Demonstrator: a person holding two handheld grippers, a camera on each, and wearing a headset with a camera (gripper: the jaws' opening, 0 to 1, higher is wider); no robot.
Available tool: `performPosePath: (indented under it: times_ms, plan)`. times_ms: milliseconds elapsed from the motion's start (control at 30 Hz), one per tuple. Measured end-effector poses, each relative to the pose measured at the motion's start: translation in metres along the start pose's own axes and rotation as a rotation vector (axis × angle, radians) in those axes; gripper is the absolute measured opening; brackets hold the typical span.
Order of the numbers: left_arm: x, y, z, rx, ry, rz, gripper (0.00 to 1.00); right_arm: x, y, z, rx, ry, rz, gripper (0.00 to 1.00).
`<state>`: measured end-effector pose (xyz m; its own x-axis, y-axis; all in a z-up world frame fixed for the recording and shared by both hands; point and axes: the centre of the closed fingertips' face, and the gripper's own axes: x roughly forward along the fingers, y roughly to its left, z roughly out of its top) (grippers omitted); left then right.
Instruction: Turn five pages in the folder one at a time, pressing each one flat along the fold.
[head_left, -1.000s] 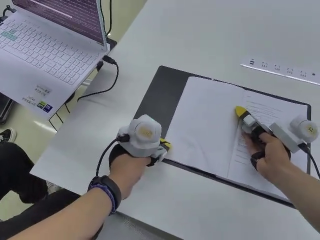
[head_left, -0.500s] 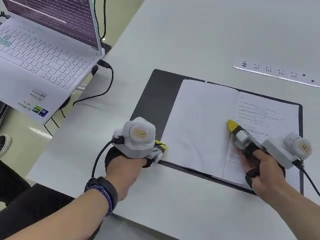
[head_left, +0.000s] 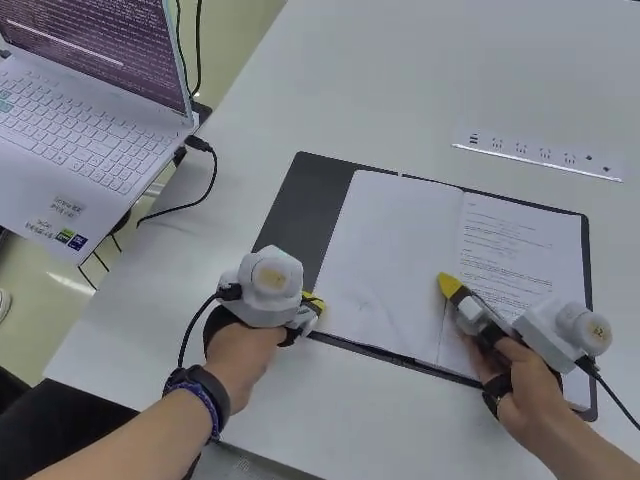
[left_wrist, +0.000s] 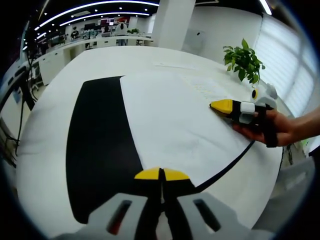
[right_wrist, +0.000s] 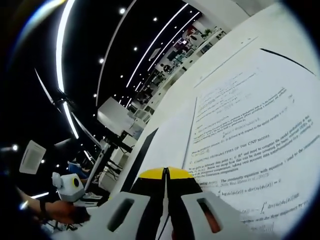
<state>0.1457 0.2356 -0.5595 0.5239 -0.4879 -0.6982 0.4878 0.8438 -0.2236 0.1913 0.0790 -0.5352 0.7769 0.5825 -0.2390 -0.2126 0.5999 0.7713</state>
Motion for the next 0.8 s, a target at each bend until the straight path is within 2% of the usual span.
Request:
performPosePath:
  times_ms: [333,567,800]
  plan:
    - [0.0,-0.001,0.0,0.006,0.0,0.0,0.0,-0.018,0.004,-0.022,-0.008,0.055,0.026,0.0]
    - [0.0,-0.001,0.0,0.011,-0.002,-0.002,0.0,-0.028,0.006,-0.033,0.007,0.064,0.027,0.0]
    - [0.0,-0.001,0.0,0.013,0.0,-0.003,0.0,-0.037,0.01,-0.04,0.038,0.045,0.017,0.0]
